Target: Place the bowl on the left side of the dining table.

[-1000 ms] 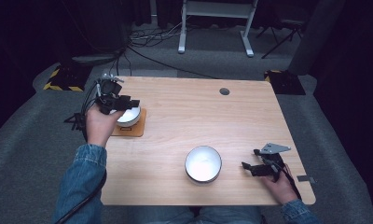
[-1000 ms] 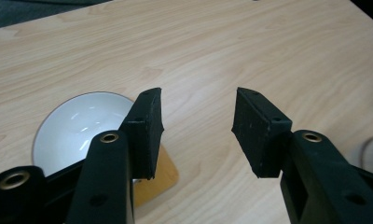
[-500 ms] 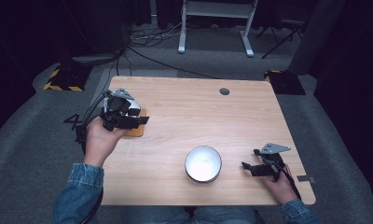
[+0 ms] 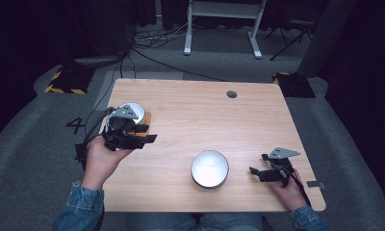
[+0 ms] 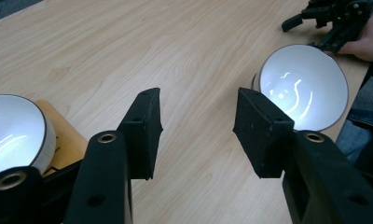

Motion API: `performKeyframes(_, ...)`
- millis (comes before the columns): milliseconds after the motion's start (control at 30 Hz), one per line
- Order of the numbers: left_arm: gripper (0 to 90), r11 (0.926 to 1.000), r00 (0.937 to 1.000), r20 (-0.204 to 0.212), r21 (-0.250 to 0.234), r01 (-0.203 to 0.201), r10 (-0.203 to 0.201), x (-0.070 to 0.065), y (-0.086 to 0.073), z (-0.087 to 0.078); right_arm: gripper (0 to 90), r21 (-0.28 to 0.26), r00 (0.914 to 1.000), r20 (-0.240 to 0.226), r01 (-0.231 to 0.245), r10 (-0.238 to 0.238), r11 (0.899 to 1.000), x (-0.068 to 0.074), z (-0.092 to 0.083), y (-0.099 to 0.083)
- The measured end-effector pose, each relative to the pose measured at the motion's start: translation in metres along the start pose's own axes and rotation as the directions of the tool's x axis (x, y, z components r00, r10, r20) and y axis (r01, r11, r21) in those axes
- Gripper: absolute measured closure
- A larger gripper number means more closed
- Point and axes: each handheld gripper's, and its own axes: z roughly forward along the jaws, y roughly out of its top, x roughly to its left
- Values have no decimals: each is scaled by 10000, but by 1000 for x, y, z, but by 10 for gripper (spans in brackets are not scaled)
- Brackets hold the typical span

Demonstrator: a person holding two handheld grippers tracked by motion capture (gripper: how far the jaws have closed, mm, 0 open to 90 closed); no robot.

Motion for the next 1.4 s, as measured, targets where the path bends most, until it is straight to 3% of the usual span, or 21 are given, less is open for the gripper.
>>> performKeyframes(100,510,9997,9998,-12,-123,-192,192,-7,-5,-1,178,-2,10000,1,8,-8,10000,0,0,0)
performKeyframes(233,509,9995,9994,329,-290,-89,99,-16,-14,2,178,1,10000,1,3,-3,10000,0,0,0)
performKeyframes(367,503,9997,9997,-21,3,-235,235,-24,-22,6,178,0,10000,-1,5,-5,10000,0,0,0)
performKeyframes(467,504,9998,9991,351,-16,-220,220,-30,-26,11,178,4,10000,1,-1,1,10000,0,0,0)
performKeyframes(567,503,9991,9990,204,113,-404,401,-33,-29,16,178,2,10000,0,1,-1,10000,0,0,0)
performKeyframes(633,504,9996,9990,403,163,-219,212,-36,-33,20,178,-1,10000,0,5,-5,10000,0,0,0)
performKeyframes(667,504,9991,9986,366,199,-385,378,-36,-35,20,178,-1,10000,0,5,-5,10000,0,0,0)
performKeyframes(700,504,9997,9980,608,143,-181,172,-37,-37,21,178,2,10000,2,-1,1,10000,0,0,0)
performKeyframes(767,503,9996,9988,400,-50,-278,279,-35,-42,23,178,0,10000,3,3,-3,10000,0,0,0)
performKeyframes(800,503,9998,9985,543,-186,-60,70,-34,-46,24,178,2,10000,1,-1,1,10000,0,0,0)
performKeyframes(833,504,10000,9984,559,-61,71,-67,-32,-48,27,178,1,10000,3,4,-4,10000,0,0,0)
performKeyframes(933,498,9985,9994,105,439,323,-328,-33,-53,33,178,0,10000,-1,4,-4,10000,0,0,0)
performKeyframes(967,497,9983,9984,379,432,397,-414,-31,-57,36,177,-1,10000,-1,5,-5,10000,0,0,0)
performKeyframes(1033,497,9985,9989,340,452,308,-324,-31,-59,39,177,-2,10000,-1,5,-5,10000,0,0,0)
performKeyframes(1167,496,9938,9995,234,1091,198,-225,-31,-65,55,178,2,10000,-4,6,-6,10000,0,0,0)
performKeyframes(1233,496,9928,9998,148,1190,148,-166,-30,-66,57,177,2,10000,-4,8,-8,10000,0,0,0)
performKeyframes(1400,494,9839,9990,420,1786,51,-128,-33,-70,78,178,1,10000,-7,7,-7,10000,0,0,0)
